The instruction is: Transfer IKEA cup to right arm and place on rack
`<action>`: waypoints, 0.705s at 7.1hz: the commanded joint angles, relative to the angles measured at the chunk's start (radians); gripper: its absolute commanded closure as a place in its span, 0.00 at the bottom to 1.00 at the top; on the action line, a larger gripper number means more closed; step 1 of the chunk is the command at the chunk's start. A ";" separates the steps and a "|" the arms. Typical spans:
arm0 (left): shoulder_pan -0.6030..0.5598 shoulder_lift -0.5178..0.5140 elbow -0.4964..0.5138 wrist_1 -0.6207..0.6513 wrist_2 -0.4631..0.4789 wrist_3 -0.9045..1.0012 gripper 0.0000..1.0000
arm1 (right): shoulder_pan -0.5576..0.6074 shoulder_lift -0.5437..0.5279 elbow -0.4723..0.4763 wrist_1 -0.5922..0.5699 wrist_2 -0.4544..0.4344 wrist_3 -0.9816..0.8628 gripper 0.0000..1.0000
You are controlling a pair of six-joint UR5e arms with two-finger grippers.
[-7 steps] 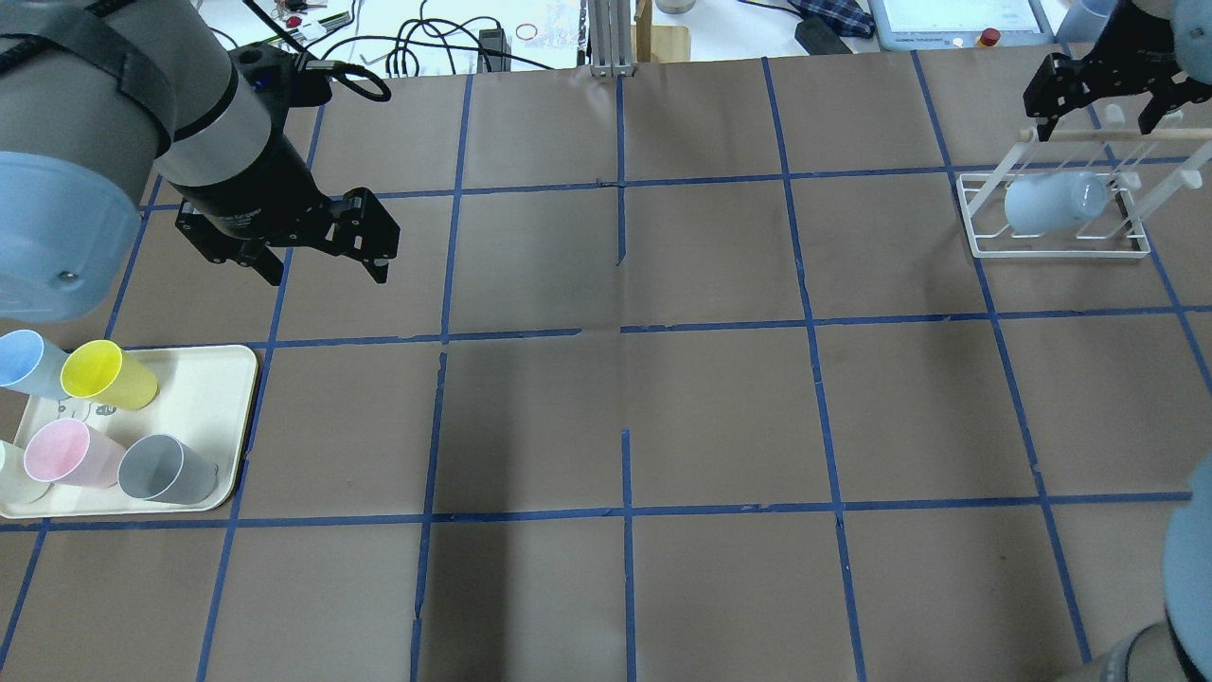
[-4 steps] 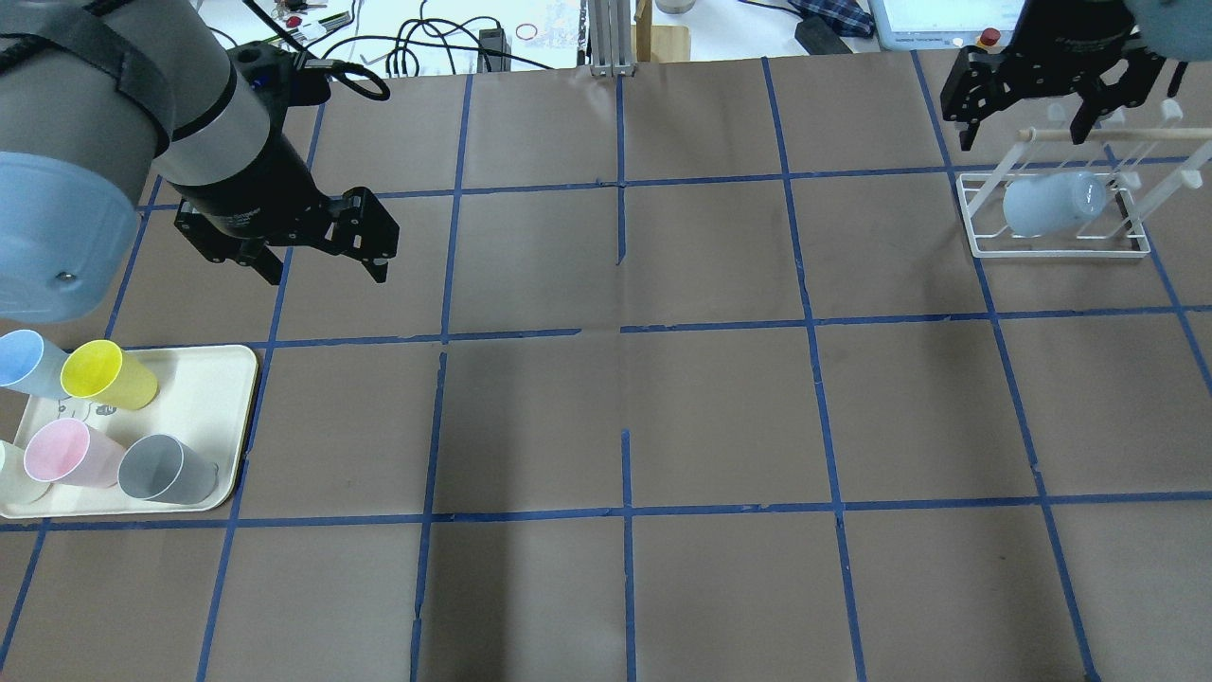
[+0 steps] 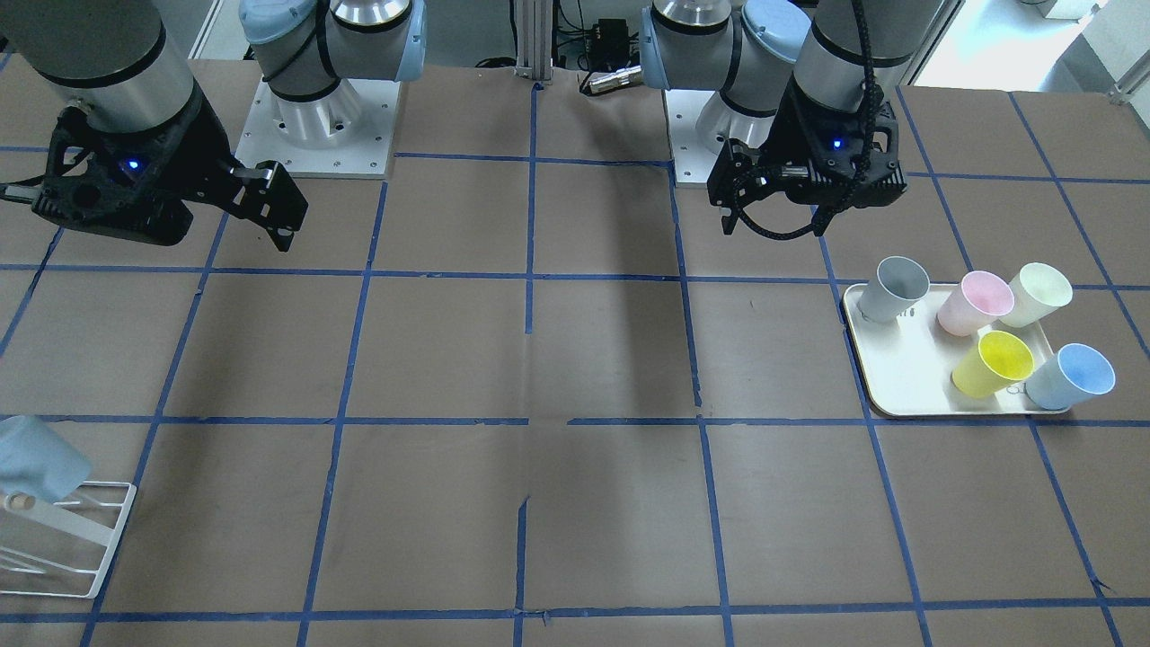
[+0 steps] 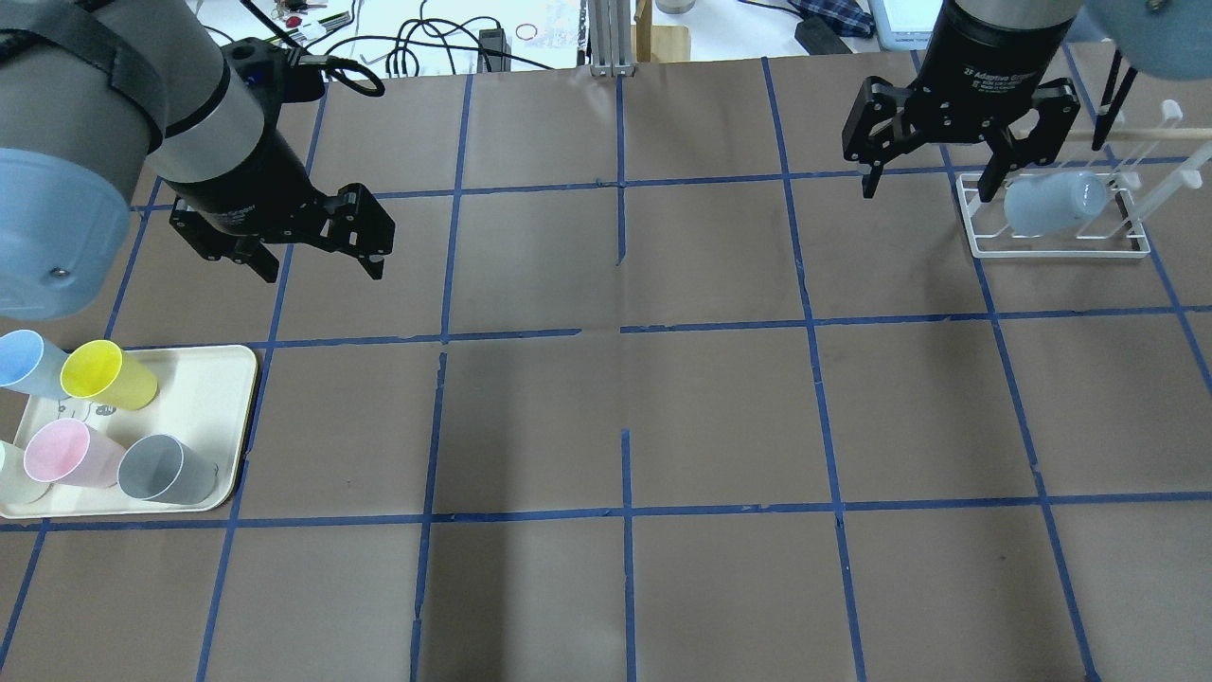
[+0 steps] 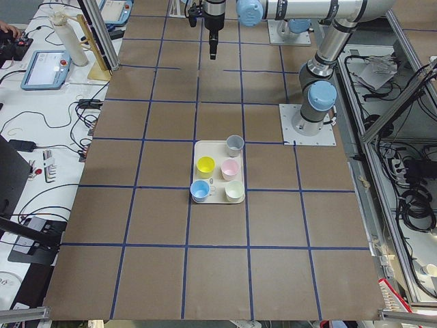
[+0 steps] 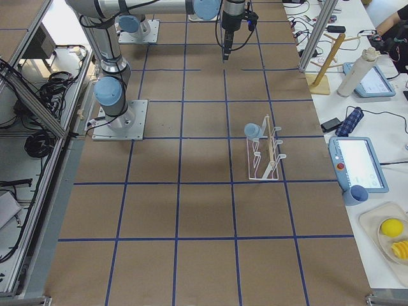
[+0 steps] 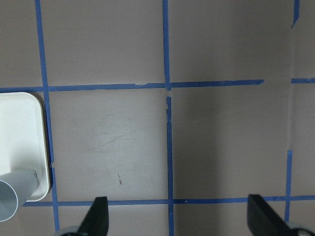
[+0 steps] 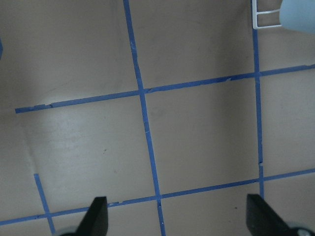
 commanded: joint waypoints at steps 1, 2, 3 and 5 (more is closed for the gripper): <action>0.024 0.003 0.000 -0.003 -0.011 0.000 0.00 | 0.004 -0.021 0.007 -0.030 0.008 0.007 0.00; 0.024 0.004 -0.003 -0.003 -0.012 0.000 0.00 | 0.004 -0.025 0.012 -0.045 0.006 -0.003 0.00; 0.024 0.004 -0.003 -0.003 -0.014 0.000 0.00 | 0.006 -0.025 0.021 -0.048 0.006 -0.006 0.00; 0.022 0.004 -0.005 -0.003 -0.014 0.000 0.00 | 0.038 -0.018 0.045 -0.112 -0.002 -0.058 0.00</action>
